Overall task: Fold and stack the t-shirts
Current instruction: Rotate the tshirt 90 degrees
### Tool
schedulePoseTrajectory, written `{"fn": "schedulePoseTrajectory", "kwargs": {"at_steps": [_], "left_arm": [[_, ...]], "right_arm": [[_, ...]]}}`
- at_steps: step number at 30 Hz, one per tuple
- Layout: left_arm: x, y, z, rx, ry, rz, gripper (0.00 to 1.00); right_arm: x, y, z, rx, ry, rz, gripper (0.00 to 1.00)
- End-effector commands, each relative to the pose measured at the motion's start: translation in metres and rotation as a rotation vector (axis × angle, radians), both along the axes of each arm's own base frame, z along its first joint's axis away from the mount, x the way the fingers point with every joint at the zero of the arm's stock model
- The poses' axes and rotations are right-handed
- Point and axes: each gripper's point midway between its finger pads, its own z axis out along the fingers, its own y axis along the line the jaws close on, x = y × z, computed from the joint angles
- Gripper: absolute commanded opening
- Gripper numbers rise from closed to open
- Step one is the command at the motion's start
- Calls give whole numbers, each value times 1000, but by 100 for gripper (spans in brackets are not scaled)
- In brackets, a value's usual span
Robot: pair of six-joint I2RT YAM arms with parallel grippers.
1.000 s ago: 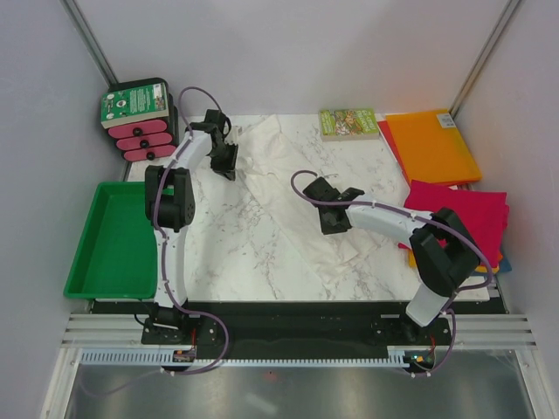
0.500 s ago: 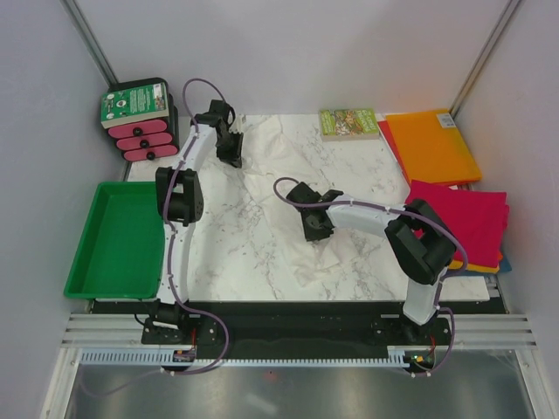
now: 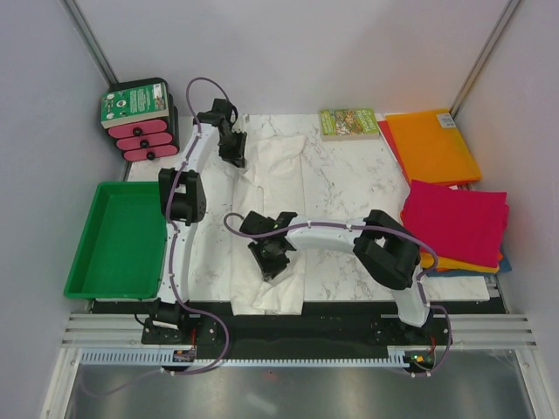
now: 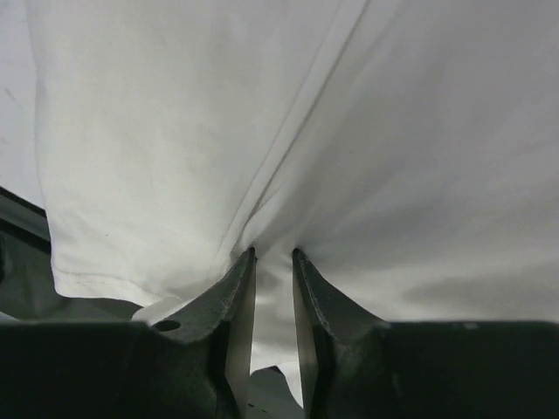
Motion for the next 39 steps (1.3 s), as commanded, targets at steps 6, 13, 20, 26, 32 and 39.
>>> {"fn": "schedulePoseTrajectory", "kwargs": {"at_steps": [6, 13, 20, 26, 32, 39], "left_arm": [[43, 19, 119, -88, -323, 151, 30], [-11, 21, 173, -206, -368, 67, 33], [-95, -25, 90, -288, -66, -70, 15], [-133, -43, 50, -251, 44, -134, 6], [-142, -42, 15, -185, 133, -140, 5], [-121, -34, -19, -100, 200, -104, 5]], "right_arm": [[132, -31, 115, 129, -361, -361, 34], [256, -55, 172, 110, -656, -426, 38], [290, -40, 86, -36, -614, -381, 0], [297, -31, 46, -21, -554, -407, 0], [299, -38, 18, -52, -512, -427, 0], [309, -68, -20, -86, -433, -497, 2]]}}
